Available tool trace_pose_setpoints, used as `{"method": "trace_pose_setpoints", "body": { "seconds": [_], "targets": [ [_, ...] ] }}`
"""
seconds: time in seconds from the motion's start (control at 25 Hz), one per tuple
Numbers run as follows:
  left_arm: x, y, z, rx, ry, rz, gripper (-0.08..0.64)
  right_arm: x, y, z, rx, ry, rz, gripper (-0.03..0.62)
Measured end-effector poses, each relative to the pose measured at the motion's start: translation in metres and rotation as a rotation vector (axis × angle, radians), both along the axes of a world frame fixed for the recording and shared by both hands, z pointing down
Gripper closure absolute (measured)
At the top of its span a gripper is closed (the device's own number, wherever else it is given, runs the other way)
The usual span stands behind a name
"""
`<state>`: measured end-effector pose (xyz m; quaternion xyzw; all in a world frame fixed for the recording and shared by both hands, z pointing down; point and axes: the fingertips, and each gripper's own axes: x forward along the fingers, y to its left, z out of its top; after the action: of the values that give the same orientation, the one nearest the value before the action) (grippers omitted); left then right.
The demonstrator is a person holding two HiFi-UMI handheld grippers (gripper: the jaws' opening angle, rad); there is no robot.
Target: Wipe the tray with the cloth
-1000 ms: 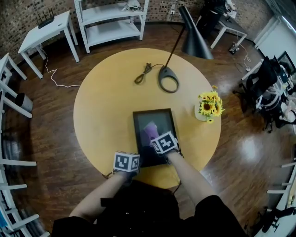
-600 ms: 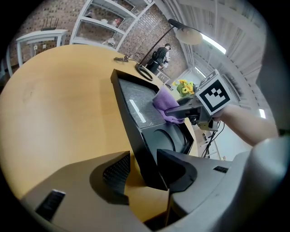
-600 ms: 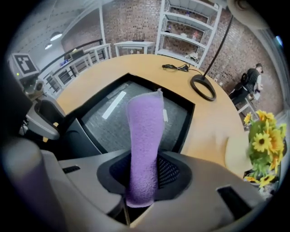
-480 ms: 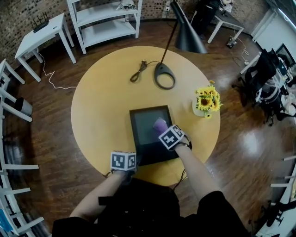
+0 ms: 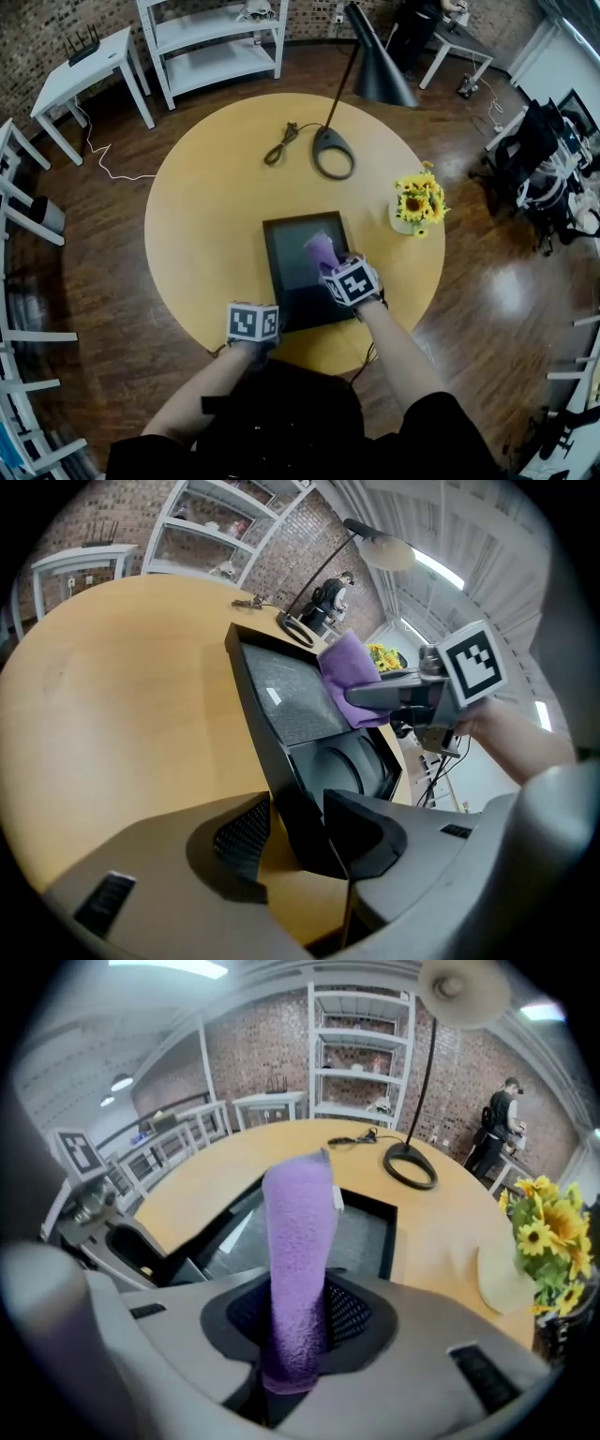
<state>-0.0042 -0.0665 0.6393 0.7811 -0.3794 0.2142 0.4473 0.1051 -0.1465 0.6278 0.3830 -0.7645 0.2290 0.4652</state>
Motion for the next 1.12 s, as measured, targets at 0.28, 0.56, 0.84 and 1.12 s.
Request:
{"method": "trace_pose_setpoints", "body": {
  "seconds": [0.28, 0.56, 0.84, 1.12],
  "targets": [
    [-0.062, -0.039, -0.029, -0.004, 0.226, -0.24, 0.387, -0.072, 0.056, -0.01, -0.232, -0.377, 0.128, 0.483],
    [-0.054, -0.12, -0.018, -0.034, 0.182, -0.227, 0.387, -0.101, 0.094, 0.005, -0.311, -0.356, 0.158, 0.483],
    [-0.037, -0.137, -0.006, -0.008, 0.026, -0.189, 0.489, -0.101, 0.102, 0.02, -0.301, -0.28, 0.151, 0.483],
    [-0.031, -0.137, -0.006, 0.029, -0.07, -0.132, 0.483, -0.061, 0.103, 0.021, -0.274, -0.187, 0.132, 0.483]
  ]
}}
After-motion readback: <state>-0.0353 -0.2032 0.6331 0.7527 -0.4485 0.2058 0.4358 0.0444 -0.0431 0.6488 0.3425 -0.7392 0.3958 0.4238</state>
